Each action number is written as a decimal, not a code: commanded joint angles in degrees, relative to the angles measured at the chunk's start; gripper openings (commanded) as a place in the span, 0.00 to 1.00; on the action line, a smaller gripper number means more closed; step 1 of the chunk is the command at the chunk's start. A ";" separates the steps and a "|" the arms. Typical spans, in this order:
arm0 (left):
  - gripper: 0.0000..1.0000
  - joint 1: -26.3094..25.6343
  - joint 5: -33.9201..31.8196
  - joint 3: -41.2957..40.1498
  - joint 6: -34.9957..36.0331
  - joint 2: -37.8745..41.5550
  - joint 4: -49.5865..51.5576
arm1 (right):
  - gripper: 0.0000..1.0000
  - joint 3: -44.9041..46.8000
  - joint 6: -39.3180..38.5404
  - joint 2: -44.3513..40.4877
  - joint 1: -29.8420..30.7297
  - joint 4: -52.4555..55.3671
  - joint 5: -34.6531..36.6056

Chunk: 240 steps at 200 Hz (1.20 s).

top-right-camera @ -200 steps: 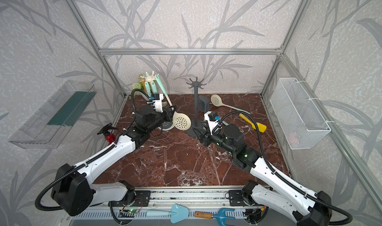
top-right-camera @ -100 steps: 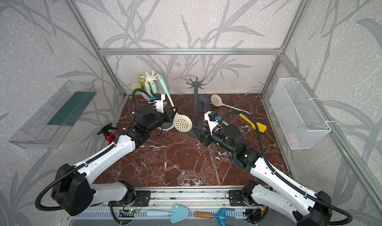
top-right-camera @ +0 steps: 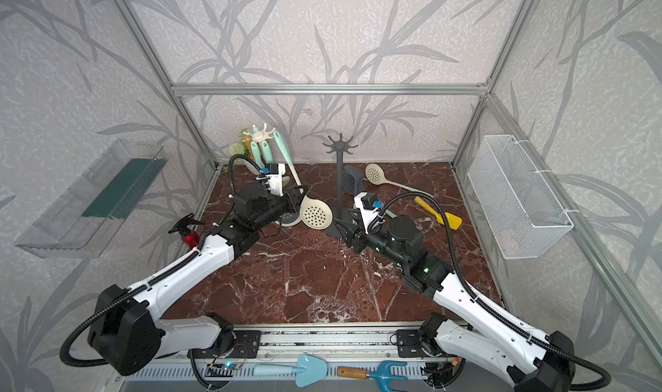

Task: Hang the skimmer on the kitchen utensil rack
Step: Hang the skimmer on the rack.

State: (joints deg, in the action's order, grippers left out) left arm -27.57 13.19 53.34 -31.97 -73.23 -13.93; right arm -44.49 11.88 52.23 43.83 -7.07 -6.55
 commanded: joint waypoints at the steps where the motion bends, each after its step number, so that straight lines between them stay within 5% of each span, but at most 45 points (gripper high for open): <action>1: 0.00 0.37 -2.12 -1.09 -1.09 2.54 -1.25 | 0.56 -0.95 -0.72 0.13 0.27 -1.87 -0.49; 185: 0.00 1.39 -5.64 0.44 -7.32 0.71 4.27 | 0.57 -1.21 0.20 -1.17 0.30 1.06 1.55; 240: 0.49 1.39 -5.36 2.39 -4.16 3.97 12.19 | 0.59 -2.94 4.13 1.47 -0.20 12.99 12.91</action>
State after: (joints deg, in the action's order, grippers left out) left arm -26.39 8.99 52.84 -37.17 -72.05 -7.46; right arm -45.08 13.08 52.38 43.86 -1.21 -0.60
